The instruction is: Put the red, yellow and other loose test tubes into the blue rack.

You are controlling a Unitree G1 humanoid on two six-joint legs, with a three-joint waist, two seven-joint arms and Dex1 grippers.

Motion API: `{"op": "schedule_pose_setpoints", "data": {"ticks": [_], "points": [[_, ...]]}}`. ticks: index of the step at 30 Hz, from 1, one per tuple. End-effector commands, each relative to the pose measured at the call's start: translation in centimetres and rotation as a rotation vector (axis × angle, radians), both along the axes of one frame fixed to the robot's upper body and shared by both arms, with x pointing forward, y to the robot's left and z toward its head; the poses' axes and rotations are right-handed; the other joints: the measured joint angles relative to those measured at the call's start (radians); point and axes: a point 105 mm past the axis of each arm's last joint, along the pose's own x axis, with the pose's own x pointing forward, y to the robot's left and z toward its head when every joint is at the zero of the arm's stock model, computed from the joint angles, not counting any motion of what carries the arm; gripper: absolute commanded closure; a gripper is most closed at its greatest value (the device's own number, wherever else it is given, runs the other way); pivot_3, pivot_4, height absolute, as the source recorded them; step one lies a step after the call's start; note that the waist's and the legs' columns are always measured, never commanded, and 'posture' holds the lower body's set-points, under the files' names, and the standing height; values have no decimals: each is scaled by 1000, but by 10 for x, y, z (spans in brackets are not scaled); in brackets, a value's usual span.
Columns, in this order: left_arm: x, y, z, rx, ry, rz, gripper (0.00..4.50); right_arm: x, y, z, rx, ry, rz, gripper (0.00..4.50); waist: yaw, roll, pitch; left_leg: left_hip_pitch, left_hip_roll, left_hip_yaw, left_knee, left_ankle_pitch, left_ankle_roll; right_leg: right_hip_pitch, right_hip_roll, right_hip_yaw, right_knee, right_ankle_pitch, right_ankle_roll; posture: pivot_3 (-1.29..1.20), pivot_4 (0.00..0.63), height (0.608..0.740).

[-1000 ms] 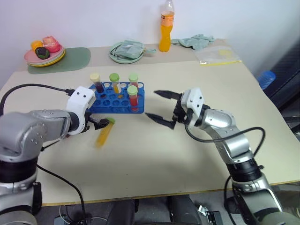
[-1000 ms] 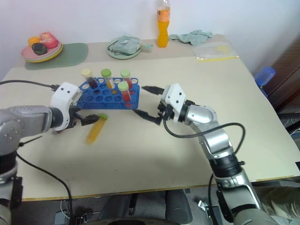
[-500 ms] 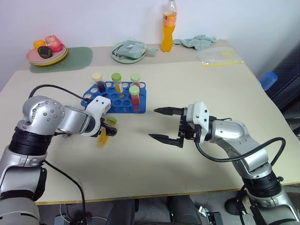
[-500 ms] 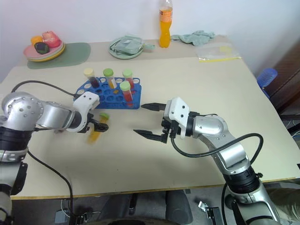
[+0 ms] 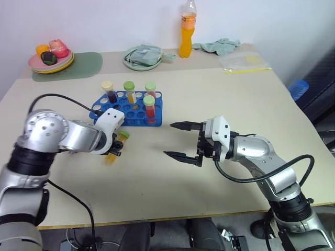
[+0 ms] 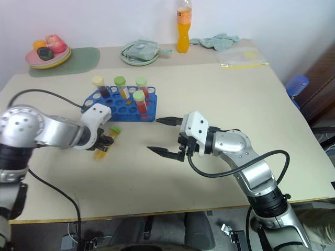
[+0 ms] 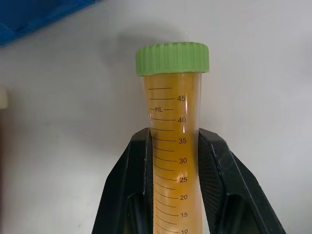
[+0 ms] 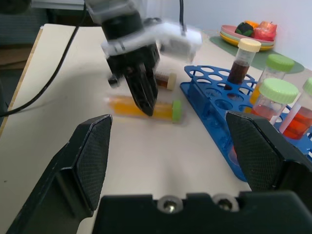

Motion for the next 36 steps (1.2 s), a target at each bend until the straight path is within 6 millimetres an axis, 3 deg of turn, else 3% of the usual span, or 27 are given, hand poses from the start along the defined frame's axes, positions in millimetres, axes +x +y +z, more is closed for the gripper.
{"op": "schedule_pose_setpoints", "data": {"ticks": [1,3,6,9,13,17,24,36], "points": [[4,3,56,-77,-421,-67,3814,-3,-1,3,13,-8,-4,370,7,1,-1,0,0,0,-1,0,0,0,0,1,0,0,0,0,150,740],[12,13,72,-142,-641,-13,3814,3,-1,-5,5,24,-56,370,17,2,-1,1,0,2,0,0,0,1,0,1,-1,0,0,0,150,740],[21,19,69,-256,-786,69,3814,5,0,-11,30,74,-102,370,42,1,-2,3,0,3,1,-3,5,6,0,0,-4,1,-1,0,150,740],[30,12,66,-276,-933,131,3814,5,2,-11,67,100,-128,370,56,-2,-2,3,-1,2,2,-4,6,7,-1,0,-5,1,0,0,150,740],[43,-13,54,-290,-1091,167,3814,6,4,-14,82,120,-159,370,63,-3,-2,3,-2,3,2,-4,6,8,-1,0,-6,2,2,0,150,740],[55,-33,39,-303,-1136,141,3814,6,6,-14,96,136,-173,370,55,-3,-3,3,-2,3,2,-4,6,7,-1,-1,-5,2,2,0,150,740],[81,-49,25,-353,-1162,137,3814,9,4,-13,103,135,-198,370,53,-3,-3,3,-2,3,3,-4,7,7,0,-1,-4,2,2,0,150,740],[87,-56,11,-357,-1122,105,3814,9,4,-12,102,133,-201,370,37,-3,-3,3,-2,2,3,-4,7,7,0,-2,-3,2,2,0,150,740]]}}
